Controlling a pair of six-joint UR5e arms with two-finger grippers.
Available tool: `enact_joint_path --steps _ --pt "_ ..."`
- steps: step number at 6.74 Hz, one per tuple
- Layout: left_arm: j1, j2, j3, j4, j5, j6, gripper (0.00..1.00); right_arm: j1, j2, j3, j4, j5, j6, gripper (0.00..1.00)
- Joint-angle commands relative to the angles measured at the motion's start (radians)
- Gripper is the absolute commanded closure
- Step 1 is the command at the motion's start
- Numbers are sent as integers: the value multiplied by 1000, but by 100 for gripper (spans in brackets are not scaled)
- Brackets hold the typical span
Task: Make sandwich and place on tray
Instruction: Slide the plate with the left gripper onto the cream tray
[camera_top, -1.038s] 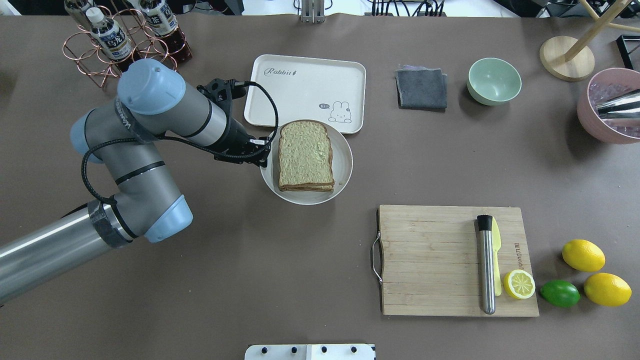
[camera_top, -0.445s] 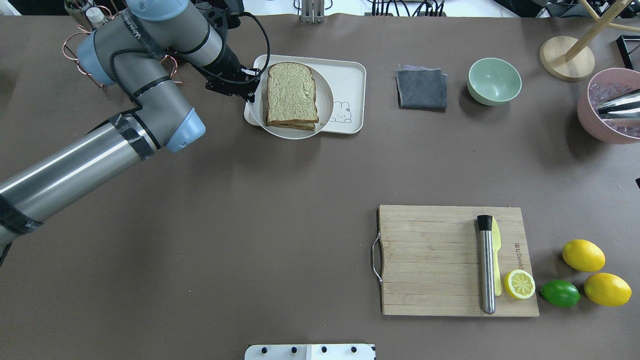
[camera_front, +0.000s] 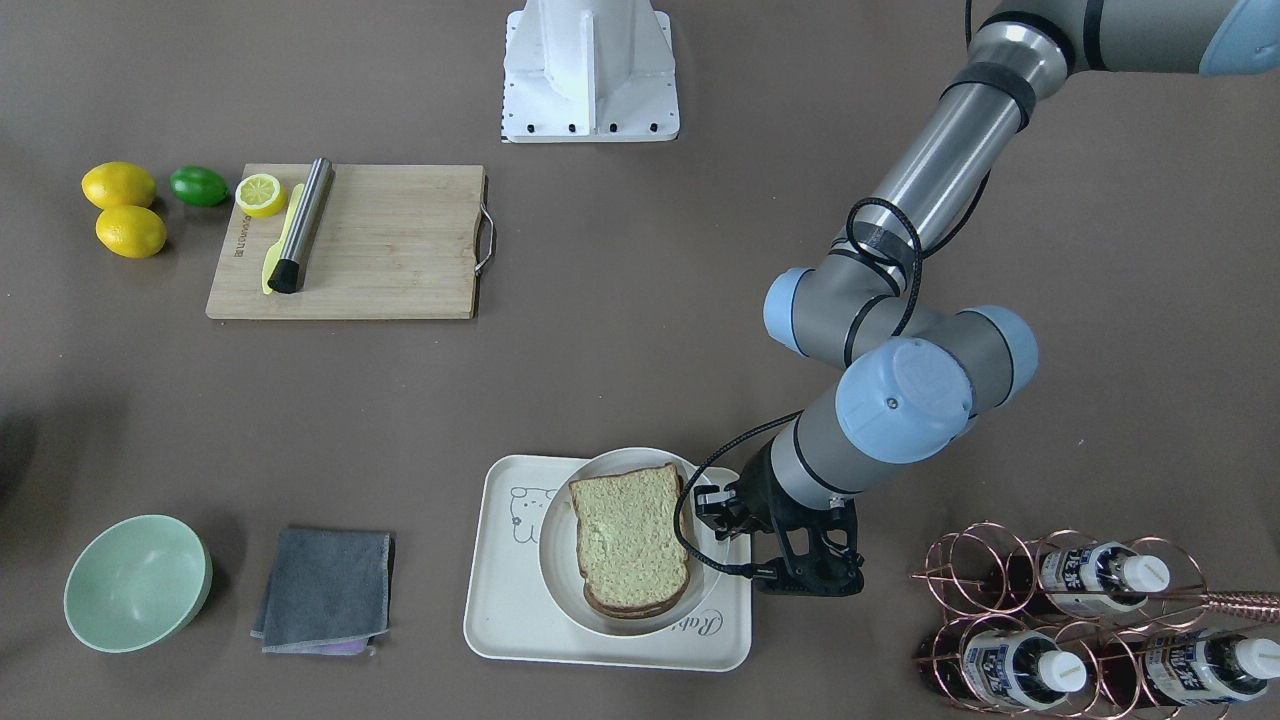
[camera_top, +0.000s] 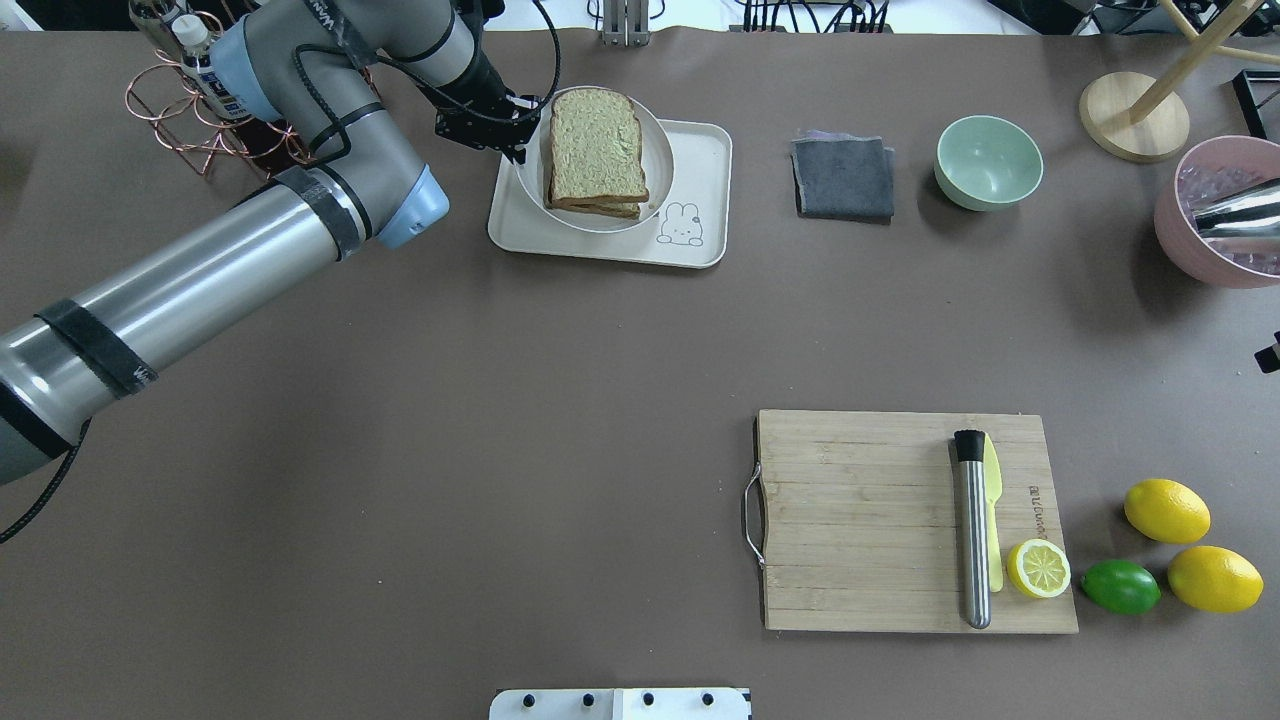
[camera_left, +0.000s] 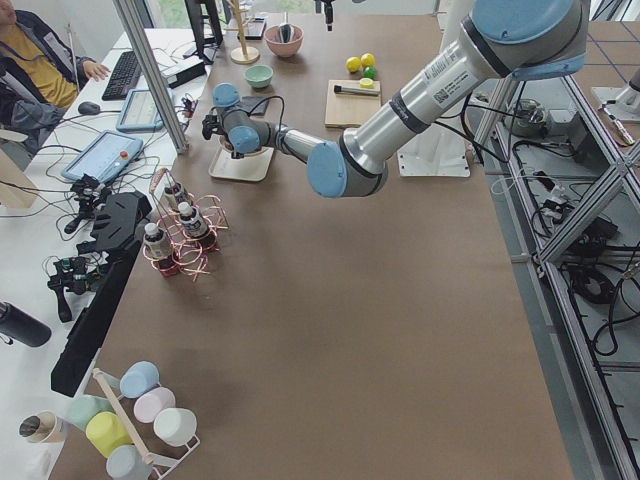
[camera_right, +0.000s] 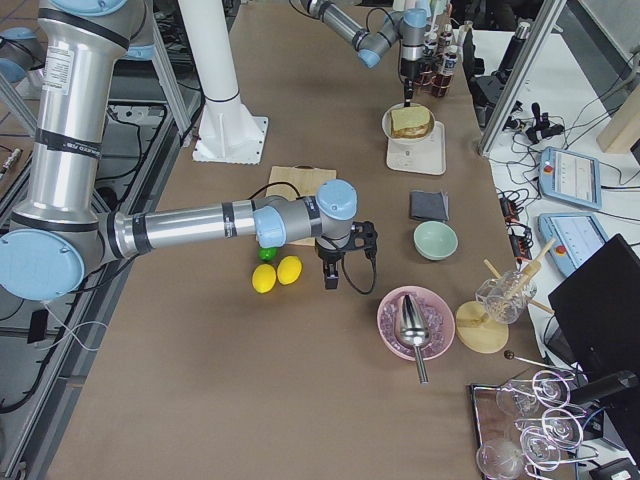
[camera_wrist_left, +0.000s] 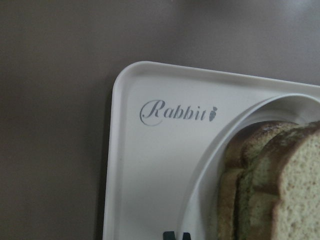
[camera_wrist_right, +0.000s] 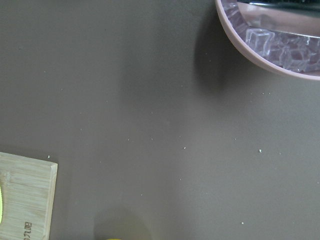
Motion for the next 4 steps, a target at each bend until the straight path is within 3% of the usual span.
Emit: enact_joint_path --steps 1,4 --pt "-2 -35 83 -47 6 4 100 -2 15 -4 -3 1 1 0" --pt "9 -50 111 -61 31 4 100 -8 27 -7 -3 1 8 0"
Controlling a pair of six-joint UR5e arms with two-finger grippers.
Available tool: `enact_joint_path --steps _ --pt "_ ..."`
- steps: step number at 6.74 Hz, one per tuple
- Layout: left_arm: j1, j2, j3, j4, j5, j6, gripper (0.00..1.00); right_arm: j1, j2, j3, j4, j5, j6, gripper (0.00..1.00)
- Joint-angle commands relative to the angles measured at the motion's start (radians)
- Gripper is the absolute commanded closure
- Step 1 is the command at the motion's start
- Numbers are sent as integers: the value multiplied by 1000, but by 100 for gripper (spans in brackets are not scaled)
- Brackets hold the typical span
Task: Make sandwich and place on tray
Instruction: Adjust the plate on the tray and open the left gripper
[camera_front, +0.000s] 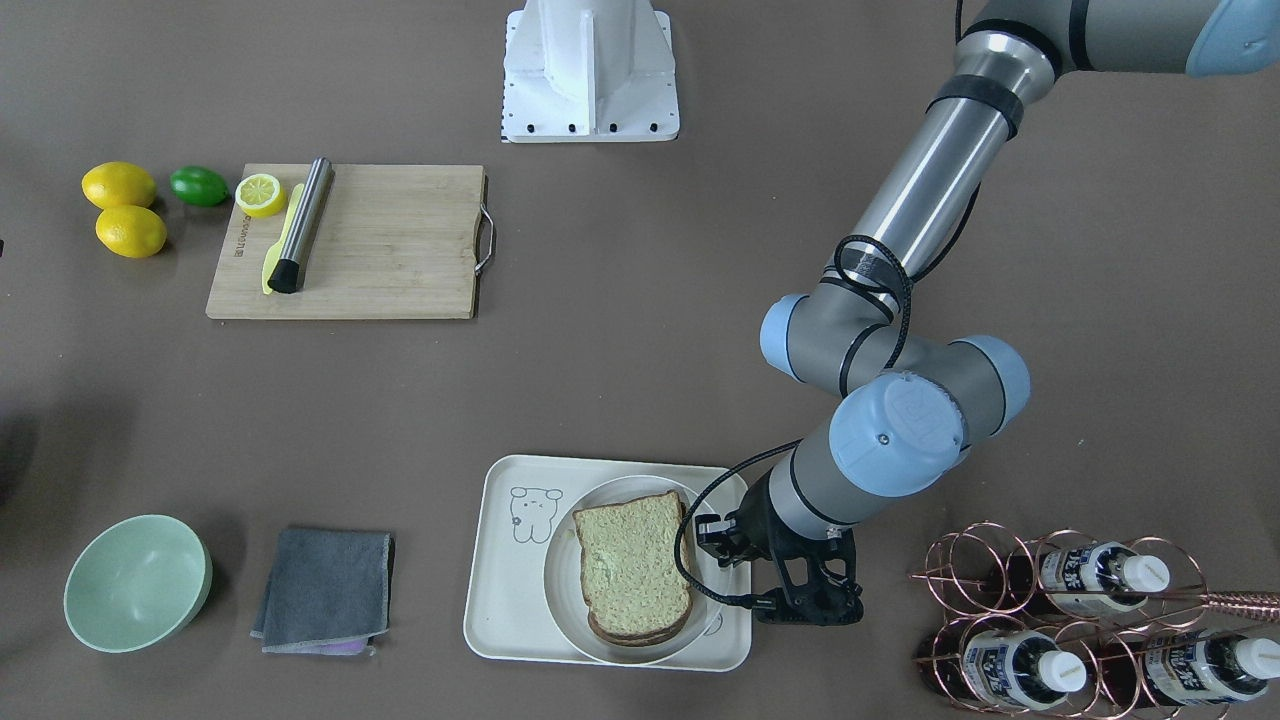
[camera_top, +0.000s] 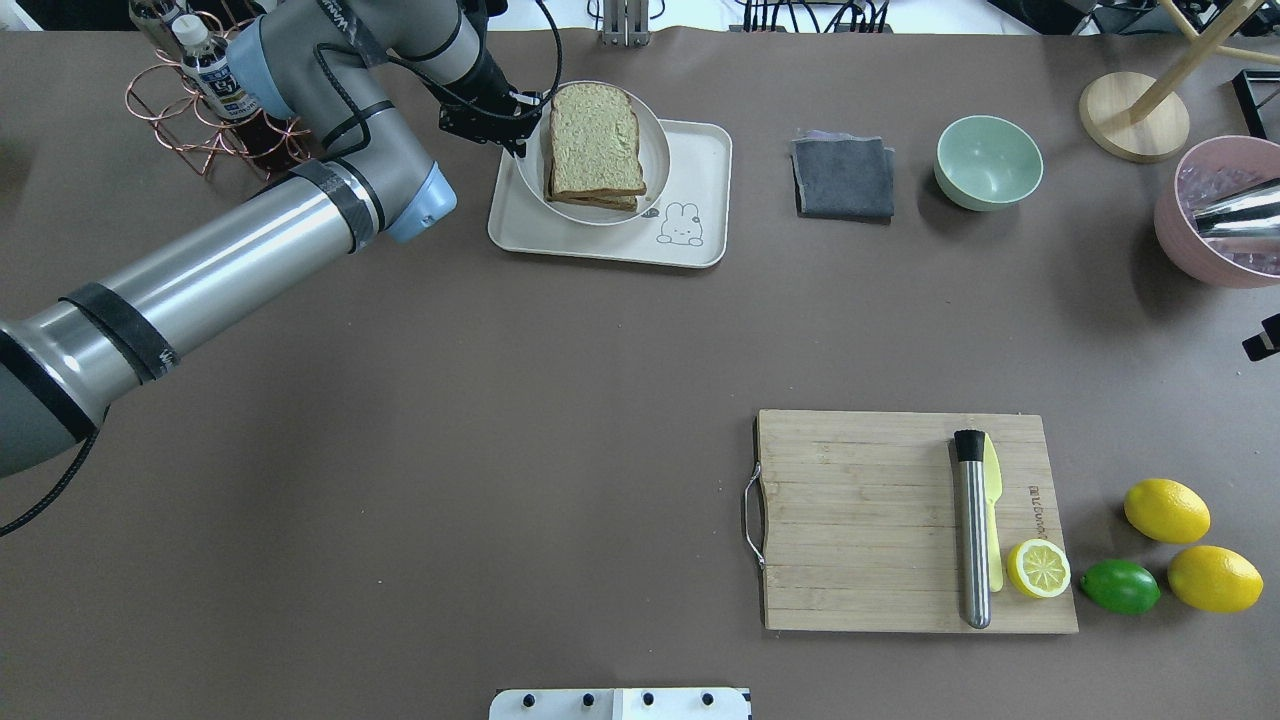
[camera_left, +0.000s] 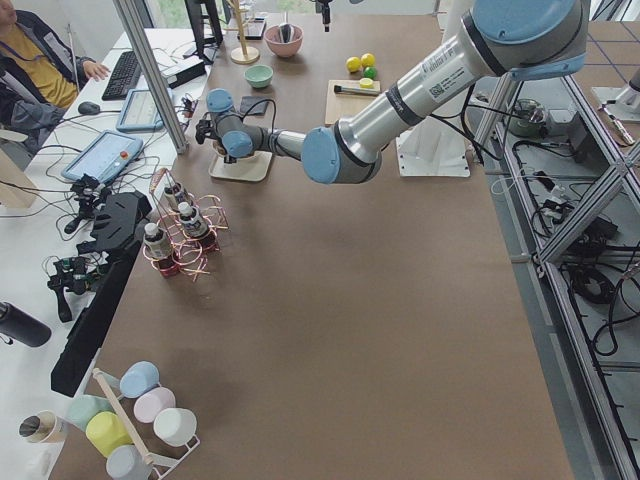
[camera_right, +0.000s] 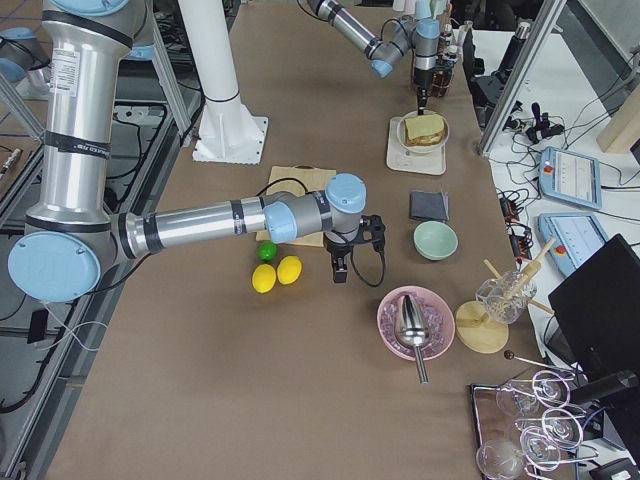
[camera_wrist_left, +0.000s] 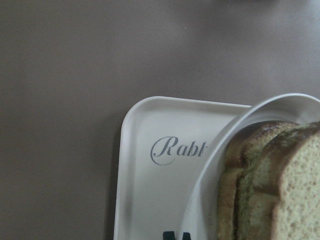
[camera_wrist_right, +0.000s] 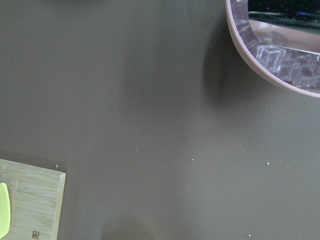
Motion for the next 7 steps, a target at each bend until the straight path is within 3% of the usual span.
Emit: enact_joint_path --steps 1,6,7 --pt "10 -6 8 -9 5 0 100 -3 3 0 0 0 4 0" --pt "44 -6 8 -37 77 -32 99 -20 18 -4 0 0 6 0" --pt "44 -6 8 -37 78 -34 83 -21 22 -10 -2 0 6 0"
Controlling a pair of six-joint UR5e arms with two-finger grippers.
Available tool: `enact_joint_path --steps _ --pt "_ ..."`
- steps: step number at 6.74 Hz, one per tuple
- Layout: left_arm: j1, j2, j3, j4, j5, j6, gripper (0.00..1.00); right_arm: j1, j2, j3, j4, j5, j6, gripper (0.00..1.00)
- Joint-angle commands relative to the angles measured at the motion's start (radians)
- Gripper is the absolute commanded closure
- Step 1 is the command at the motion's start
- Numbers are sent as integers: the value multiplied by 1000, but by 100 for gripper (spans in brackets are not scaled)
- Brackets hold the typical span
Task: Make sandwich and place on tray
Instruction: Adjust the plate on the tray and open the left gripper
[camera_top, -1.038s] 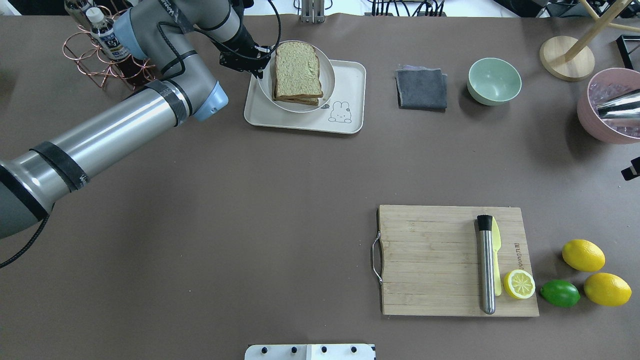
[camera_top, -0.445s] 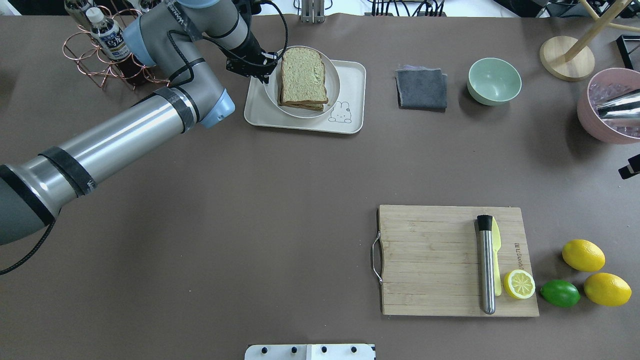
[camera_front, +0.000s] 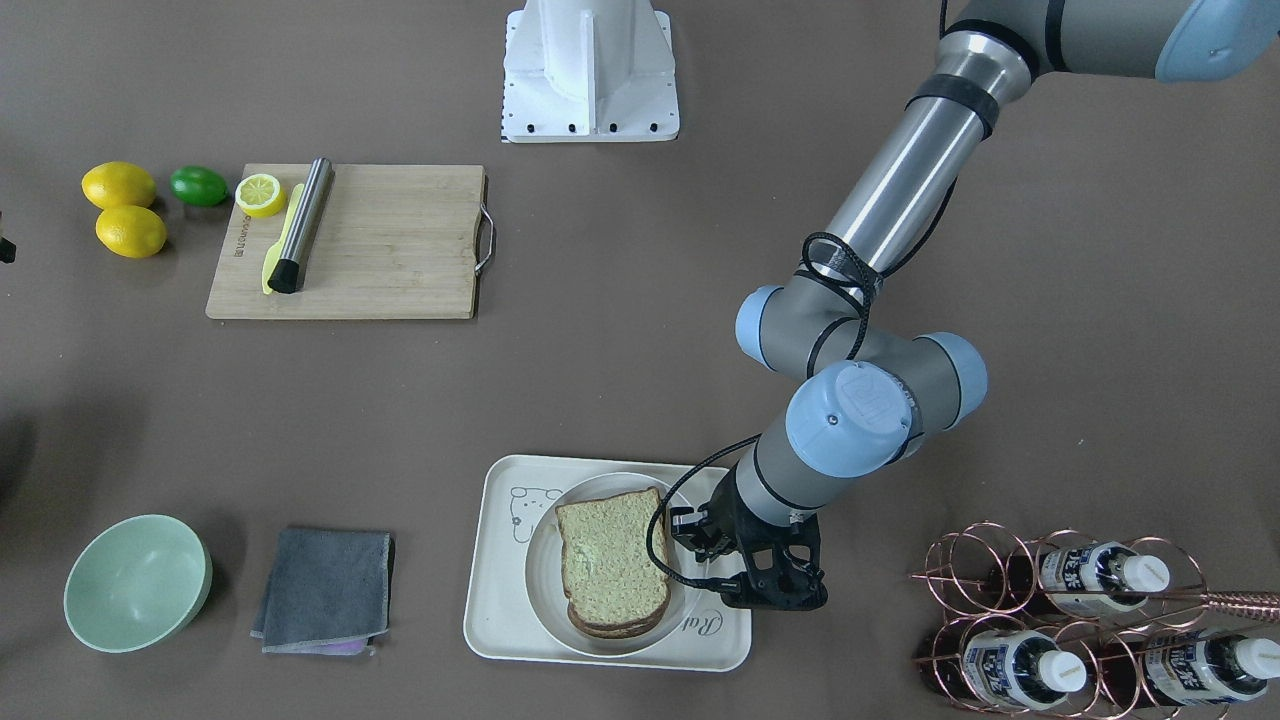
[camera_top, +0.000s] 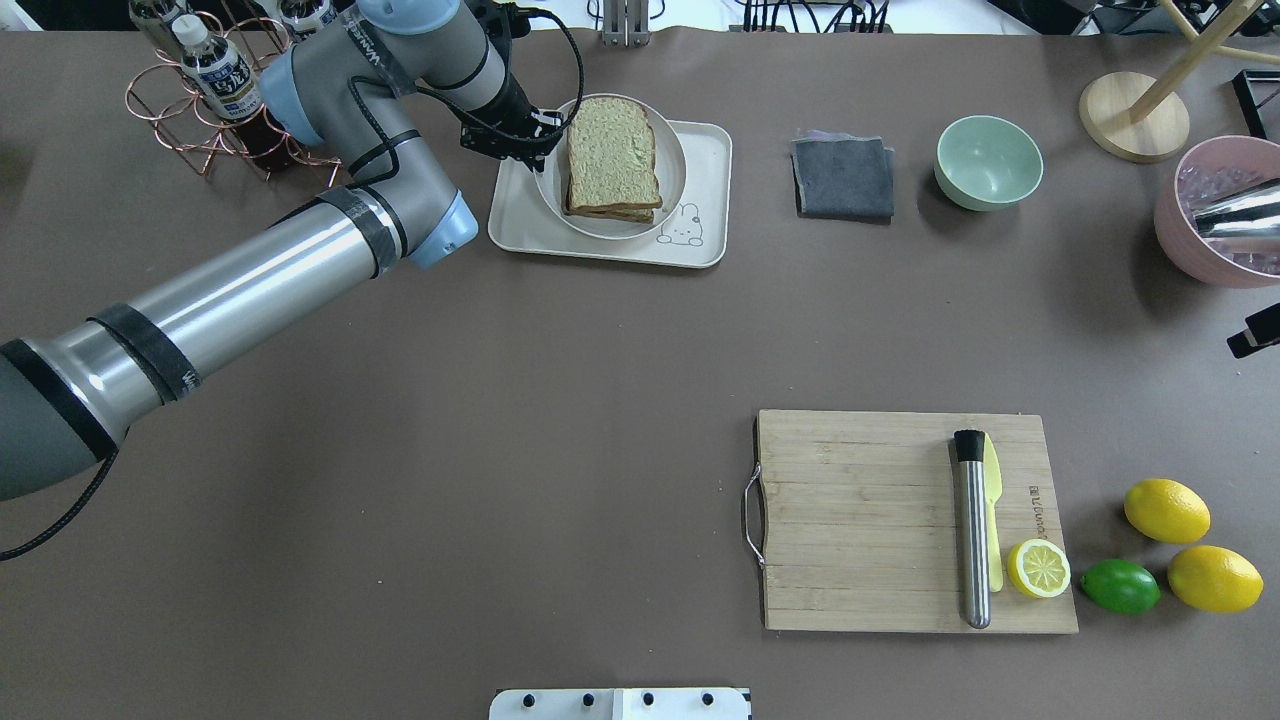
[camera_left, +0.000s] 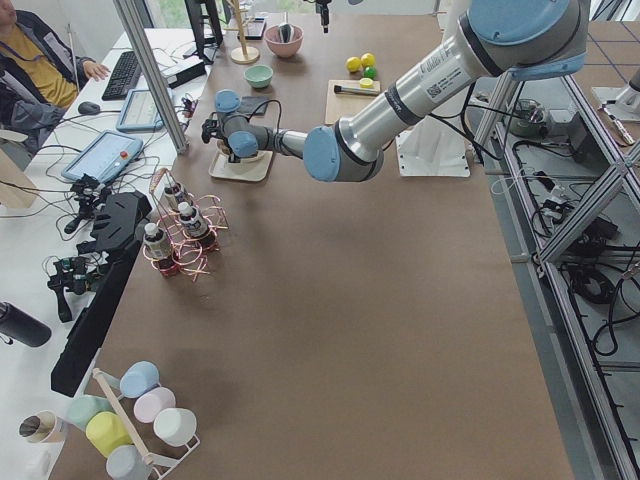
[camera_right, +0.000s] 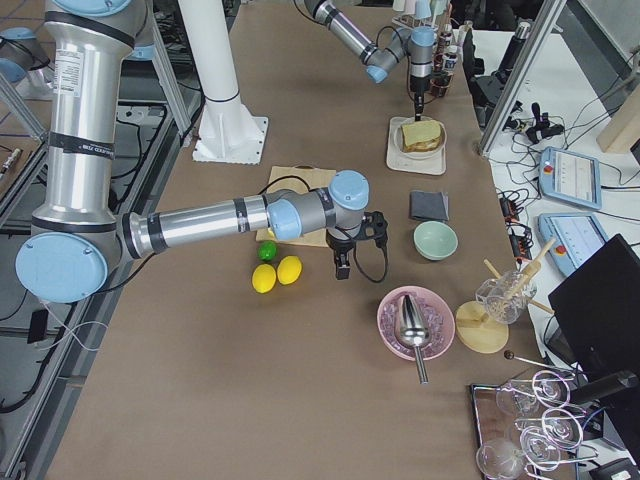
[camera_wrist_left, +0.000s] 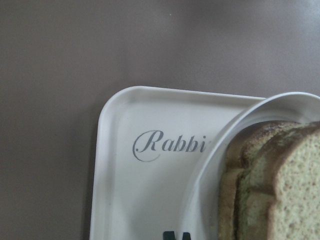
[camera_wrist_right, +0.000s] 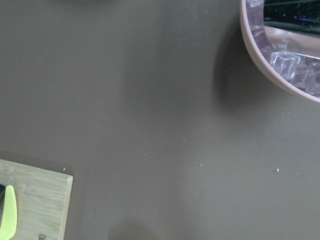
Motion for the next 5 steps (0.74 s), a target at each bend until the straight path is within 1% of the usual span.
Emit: enact_joint_path --steps 1,2,4,5 --pt "2 -1 0 -5 16 -9 61 -6 6 -10 0 0 0 0" --pt "2 1 0 -5 23 -9 45 -6 6 -5 0 0 0 0" --pt "-7 7 -15 -2 19 -21 41 -6 7 -1 2 0 2 0" --pt "-16 58 -106 25 17 -17 41 -6 21 -4 0 0 2 0"
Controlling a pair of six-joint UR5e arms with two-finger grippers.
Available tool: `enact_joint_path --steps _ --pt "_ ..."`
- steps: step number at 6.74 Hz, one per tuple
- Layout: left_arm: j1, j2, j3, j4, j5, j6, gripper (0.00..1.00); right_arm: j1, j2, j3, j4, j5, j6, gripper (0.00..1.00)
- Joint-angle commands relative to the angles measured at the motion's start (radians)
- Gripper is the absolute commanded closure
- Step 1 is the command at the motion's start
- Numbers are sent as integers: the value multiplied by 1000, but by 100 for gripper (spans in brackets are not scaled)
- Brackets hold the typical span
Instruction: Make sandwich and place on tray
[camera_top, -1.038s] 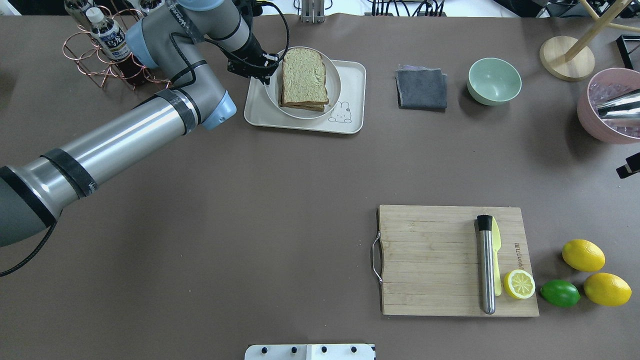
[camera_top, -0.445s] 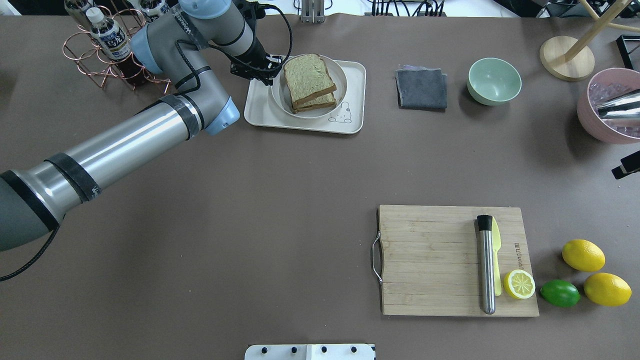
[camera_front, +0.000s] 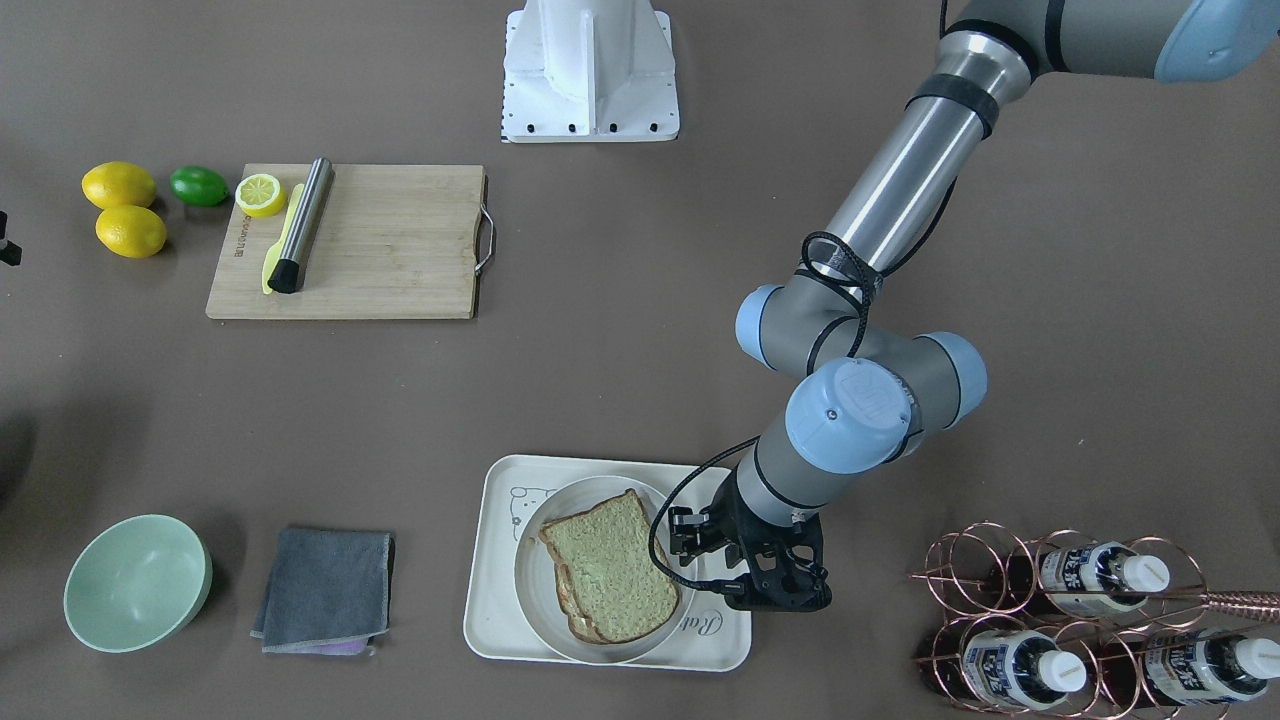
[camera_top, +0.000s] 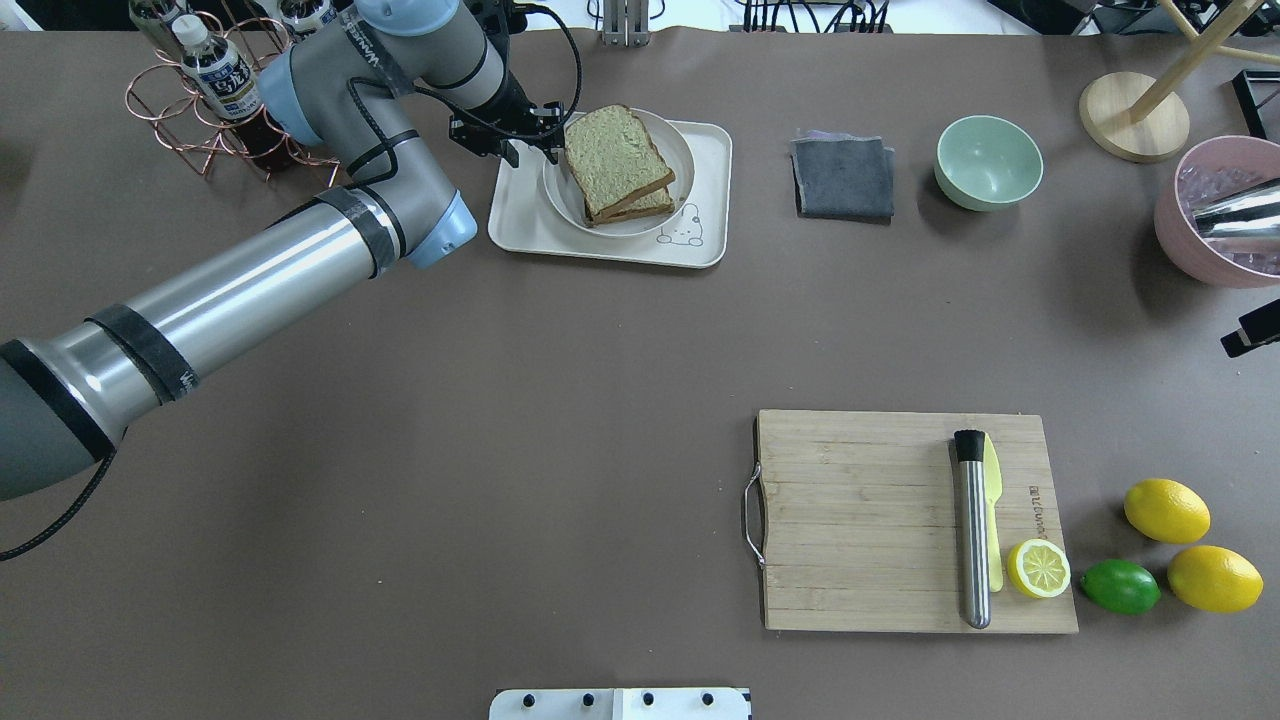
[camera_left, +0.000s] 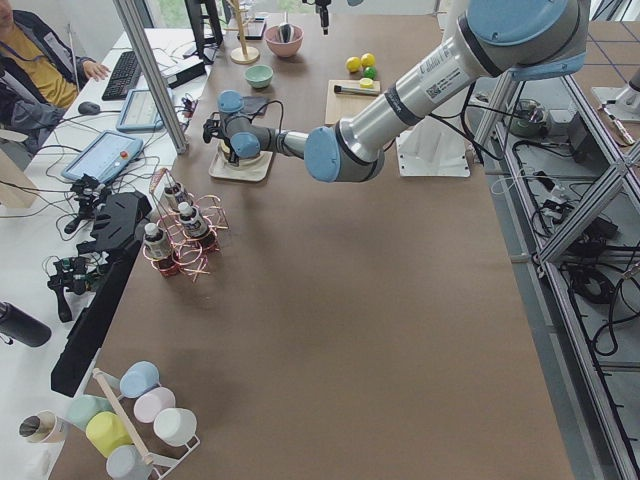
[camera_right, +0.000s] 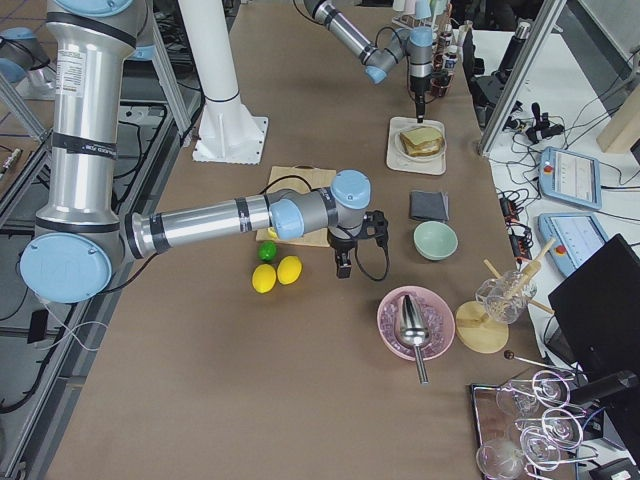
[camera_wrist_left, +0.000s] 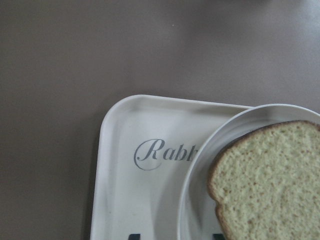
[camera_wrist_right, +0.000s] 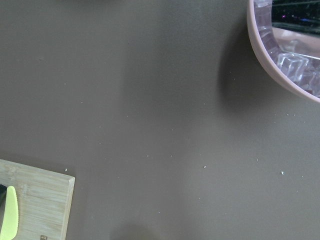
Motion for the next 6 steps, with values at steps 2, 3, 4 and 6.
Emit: enact_joint_path --steps 2,3,4,6 --pt "-64 215 -418 336 -72 65 41 0 21 -14 -1 -2 2 0" --pt "-96 287 -581 513 -144 119 41 0 29 -14 -1 -2 2 0" --pt "-148 366 -722 657 -149 251 41 1 29 -13 -13 -2 2 0" --pt "-262 505 -1015 1080 -107 640 40 11 21 -2 -16 -6 1 0"
